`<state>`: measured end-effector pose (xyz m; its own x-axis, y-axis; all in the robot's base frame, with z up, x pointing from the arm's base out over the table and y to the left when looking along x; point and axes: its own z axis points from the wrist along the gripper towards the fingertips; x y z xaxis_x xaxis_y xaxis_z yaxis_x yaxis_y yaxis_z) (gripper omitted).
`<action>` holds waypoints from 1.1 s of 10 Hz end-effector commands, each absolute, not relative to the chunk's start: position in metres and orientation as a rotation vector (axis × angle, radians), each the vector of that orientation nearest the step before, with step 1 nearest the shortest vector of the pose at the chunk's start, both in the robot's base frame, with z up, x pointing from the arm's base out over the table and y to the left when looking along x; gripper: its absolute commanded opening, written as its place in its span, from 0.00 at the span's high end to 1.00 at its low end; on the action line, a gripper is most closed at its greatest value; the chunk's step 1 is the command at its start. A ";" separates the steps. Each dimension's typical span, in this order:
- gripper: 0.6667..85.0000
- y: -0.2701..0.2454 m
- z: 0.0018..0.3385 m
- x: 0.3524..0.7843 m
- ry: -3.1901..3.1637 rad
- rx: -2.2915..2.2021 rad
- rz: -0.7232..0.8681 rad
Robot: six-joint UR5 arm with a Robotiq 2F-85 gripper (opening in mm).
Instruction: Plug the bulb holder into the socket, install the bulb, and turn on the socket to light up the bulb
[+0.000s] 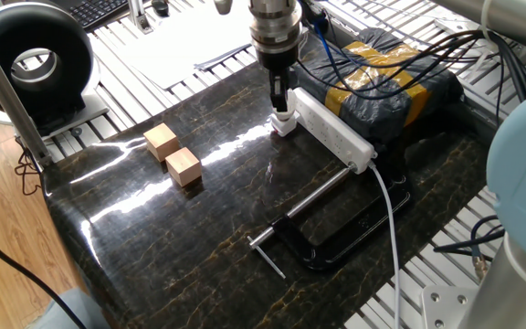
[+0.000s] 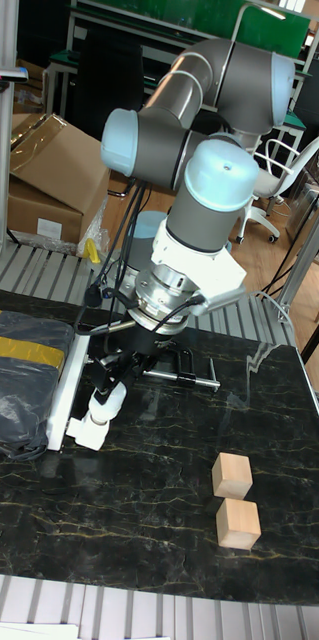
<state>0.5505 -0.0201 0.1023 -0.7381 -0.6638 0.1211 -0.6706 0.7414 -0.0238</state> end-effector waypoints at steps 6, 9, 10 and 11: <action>0.99 -0.012 0.103 0.553 -2.908 0.912 0.082; 0.99 -0.015 0.103 0.562 -2.925 0.949 0.111; 0.98 -0.018 0.103 0.567 -2.932 0.991 0.129; 0.87 -0.019 0.103 0.570 -2.926 1.048 0.122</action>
